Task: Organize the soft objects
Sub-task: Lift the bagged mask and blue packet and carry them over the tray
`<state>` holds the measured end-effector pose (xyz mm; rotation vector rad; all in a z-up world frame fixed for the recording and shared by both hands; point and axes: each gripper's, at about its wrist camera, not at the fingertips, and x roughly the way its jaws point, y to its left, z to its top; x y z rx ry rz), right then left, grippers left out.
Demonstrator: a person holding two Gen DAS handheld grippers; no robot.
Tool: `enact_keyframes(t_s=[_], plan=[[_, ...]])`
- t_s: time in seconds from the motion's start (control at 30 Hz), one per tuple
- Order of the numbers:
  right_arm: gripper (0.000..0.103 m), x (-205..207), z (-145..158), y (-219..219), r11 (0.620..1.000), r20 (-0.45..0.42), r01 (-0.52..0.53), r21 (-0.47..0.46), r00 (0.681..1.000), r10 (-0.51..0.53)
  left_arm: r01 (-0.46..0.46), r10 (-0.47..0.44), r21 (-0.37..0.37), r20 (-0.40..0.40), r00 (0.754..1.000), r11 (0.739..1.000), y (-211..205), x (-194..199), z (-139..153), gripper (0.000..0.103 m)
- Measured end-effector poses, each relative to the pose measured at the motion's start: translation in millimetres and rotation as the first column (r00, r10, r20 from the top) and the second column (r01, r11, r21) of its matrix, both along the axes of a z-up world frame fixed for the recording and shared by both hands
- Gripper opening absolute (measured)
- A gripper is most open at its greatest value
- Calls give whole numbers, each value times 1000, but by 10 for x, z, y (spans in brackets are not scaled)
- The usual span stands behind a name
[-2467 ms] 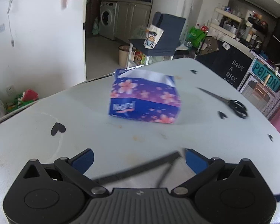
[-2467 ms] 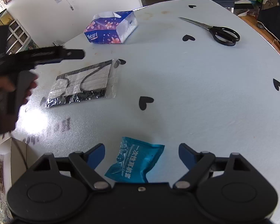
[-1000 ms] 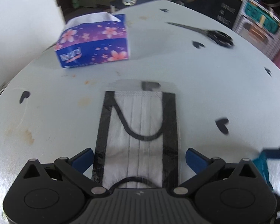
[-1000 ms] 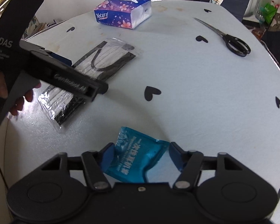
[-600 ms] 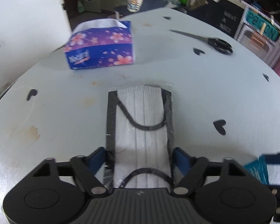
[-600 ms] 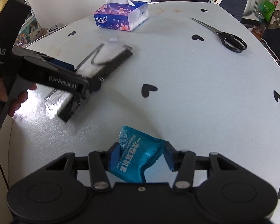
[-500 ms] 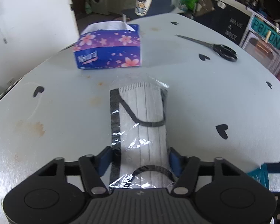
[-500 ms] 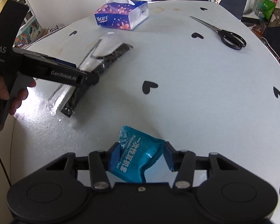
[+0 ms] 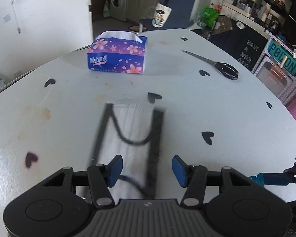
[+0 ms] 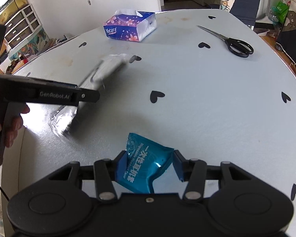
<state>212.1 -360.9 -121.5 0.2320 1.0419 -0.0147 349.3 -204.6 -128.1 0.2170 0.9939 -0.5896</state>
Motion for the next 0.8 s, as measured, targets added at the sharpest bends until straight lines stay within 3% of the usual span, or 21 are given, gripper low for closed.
enact_keyframes(t_s=[0.17,0.2,0.23,0.3,0.57,0.67,0.8], plan=[[51,-75,34,-14,1000,13,-25,-3,1000,25,-68,68,-9,6,998,998,78,-83,-24,56],[51,-93,40,-17,999,15,-32,-5,999,32,-74,74,-14,8,997,997,96,-78,-32,66],[51,-114,44,-21,999,16,-37,-6,999,37,-74,74,-18,6,997,997,113,-60,-43,89],[51,-141,44,-28,999,16,-44,-7,999,45,-65,65,-10,20,998,998,129,-21,-63,101],[51,-246,51,-110,1000,11,-14,-6,1000,14,28,-31,119,21,999,992,30,236,-230,103],[51,-252,49,-141,1000,7,8,-5,1000,-8,35,-32,138,-25,999,990,43,347,-334,103],[51,-240,29,-150,1000,-2,24,-2,1000,-24,54,-53,131,-13,999,990,52,355,-334,103]])
